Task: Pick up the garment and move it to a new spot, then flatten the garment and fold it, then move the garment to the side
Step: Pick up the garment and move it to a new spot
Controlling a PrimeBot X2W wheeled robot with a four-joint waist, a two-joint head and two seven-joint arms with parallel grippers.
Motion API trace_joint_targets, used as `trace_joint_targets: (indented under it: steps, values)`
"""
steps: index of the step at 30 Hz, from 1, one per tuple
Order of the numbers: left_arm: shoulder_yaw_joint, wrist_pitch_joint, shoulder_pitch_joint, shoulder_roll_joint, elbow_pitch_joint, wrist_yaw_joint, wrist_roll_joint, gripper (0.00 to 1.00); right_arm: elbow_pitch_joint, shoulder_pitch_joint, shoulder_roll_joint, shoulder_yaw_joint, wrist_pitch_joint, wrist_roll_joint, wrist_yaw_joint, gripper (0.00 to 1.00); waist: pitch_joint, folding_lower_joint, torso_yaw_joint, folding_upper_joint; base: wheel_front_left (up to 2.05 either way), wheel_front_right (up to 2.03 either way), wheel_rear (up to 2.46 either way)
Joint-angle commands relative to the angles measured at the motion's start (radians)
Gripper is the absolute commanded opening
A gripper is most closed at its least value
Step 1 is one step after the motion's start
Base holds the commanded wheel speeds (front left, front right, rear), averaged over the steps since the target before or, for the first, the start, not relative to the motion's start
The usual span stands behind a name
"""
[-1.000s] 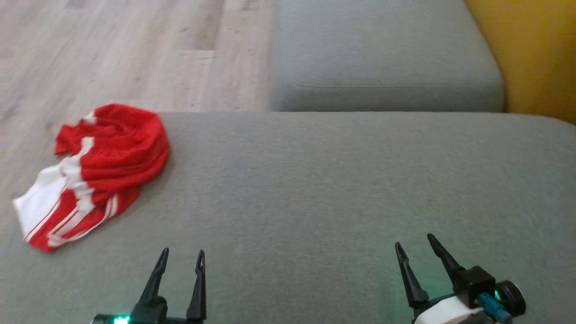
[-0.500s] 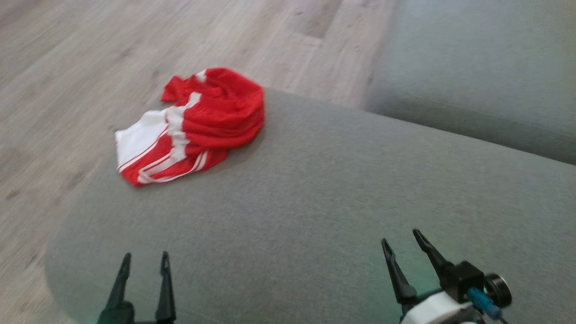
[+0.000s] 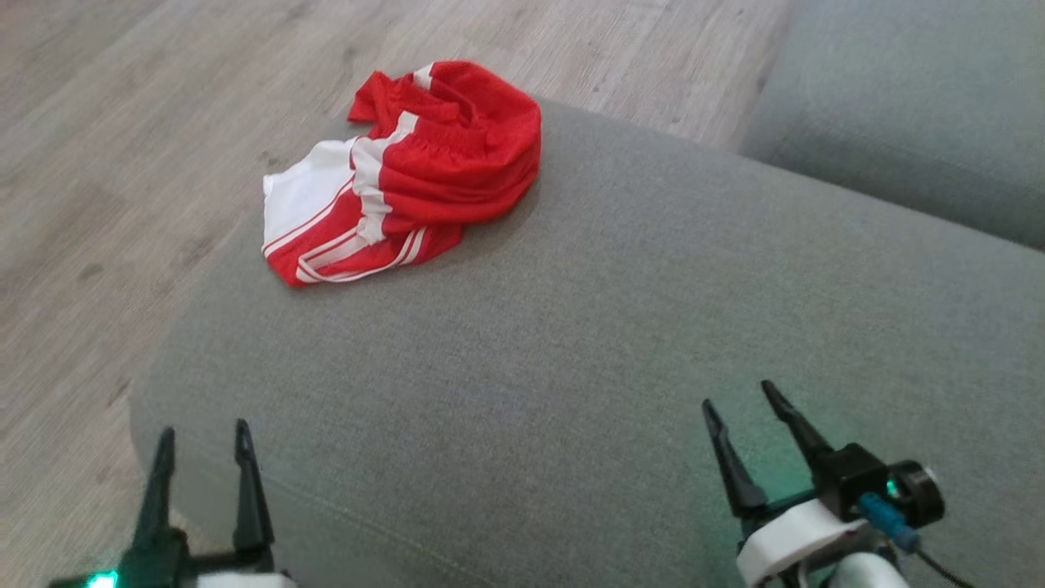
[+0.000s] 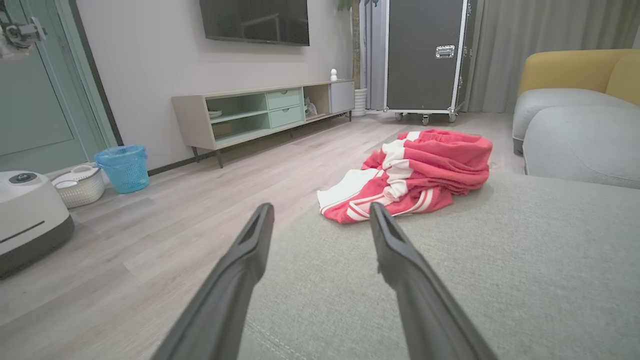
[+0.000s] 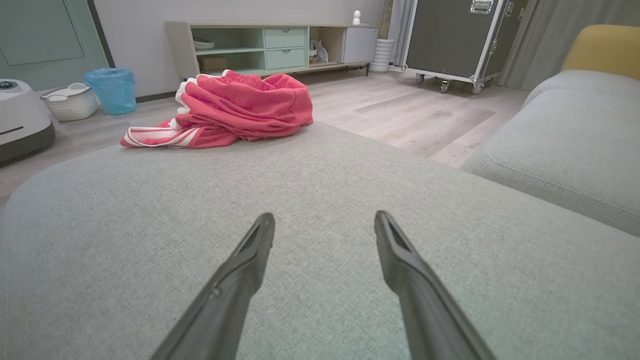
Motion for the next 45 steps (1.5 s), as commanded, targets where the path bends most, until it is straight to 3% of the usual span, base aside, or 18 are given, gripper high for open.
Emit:
trace_joint_targets:
  steps: [1, 6, 10, 14, 18, 24, 29, 37, 38, 39, 45]
  values:
    - [0.047, -0.011, -0.093, 0.019, -0.053, -0.012, 0.009, 1.00, -0.053, -0.025, -0.036, 0.005, -0.013, -0.009, -0.001, 1.00, 0.044, 0.0000, 0.007, -0.0001, 0.00, 0.00, 0.00]
    - [0.039, -0.011, -0.222, 0.052, -0.066, -0.051, 0.015, 1.00, -0.094, -0.016, -0.083, -0.023, -0.013, -0.017, -0.001, 1.00, 0.103, 0.0000, 0.007, -0.0001, 0.00, 0.00, 0.00]
    - [0.037, -0.011, -0.395, 0.084, -0.034, -0.088, 0.009, 1.00, -0.127, -0.039, -0.131, -0.027, -0.013, -0.026, -0.001, 1.00, 0.174, 0.0000, -0.030, -0.0001, 0.00, 0.00, 0.00]
    - [0.007, -0.011, -0.611, 0.105, 0.101, -0.138, -0.003, 1.00, -0.154, -0.062, -0.185, -0.023, -0.013, -0.026, -0.001, 1.00, 0.244, 0.0000, -0.060, -0.0001, 0.00, 0.00, 0.00]
    - [-0.016, 0.029, -0.851, 0.101, 0.304, -0.161, -0.029, 1.00, -0.182, -0.087, -0.245, -0.030, -0.013, -0.023, -0.001, 1.00, 0.324, 0.0000, -0.084, -0.0001, 0.00, 0.00, 0.00]
    - [0.000, 0.177, -1.118, 0.095, 0.602, -0.161, -0.078, 1.00, -0.219, -0.126, -0.306, -0.021, -0.013, -0.015, -0.001, 1.00, 0.413, 0.0000, -0.141, -0.0001, 0.00, 0.00, 0.00]
    - [0.028, 0.301, -1.227, 0.119, 0.839, -0.121, -0.102, 1.00, -0.245, -0.143, -0.334, -0.028, -0.013, -0.013, -0.001, 1.00, 0.467, 0.0000, -0.187, -0.0001, 0.00, 0.00, 0.00]
    - [0.051, 0.312, -1.265, 0.155, 1.042, -0.124, -0.137, 0.98, -0.263, -0.150, -0.342, -0.048, -0.013, -0.010, -0.001, 1.00, 0.500, 0.0000, -0.235, -0.0001, 0.00, 0.00, 0.00]
    - [0.050, 0.303, -1.268, 0.156, 1.053, -0.127, -0.138, 0.31, -0.264, -0.150, -0.342, -0.050, -0.013, -0.011, -0.001, 1.00, 0.502, 0.0000, -0.236, -0.0001, 0.00, 0.00, 0.00]
    - [0.049, 0.289, -1.273, 0.159, 1.061, -0.131, -0.140, 0.00, -0.264, -0.151, -0.342, -0.052, -0.013, -0.011, -0.001, 1.00, 0.503, 0.0000, -0.237, -0.0001, 0.00, 0.00, 0.00]
    - [0.007, 0.157, -1.315, 0.191, 1.059, -0.154, -0.110, 0.00, -0.257, -0.166, -0.312, -0.048, -0.013, -0.012, -0.001, 1.00, 0.470, 0.0000, -0.251, -0.0001, 0.00, 0.00, 0.00]
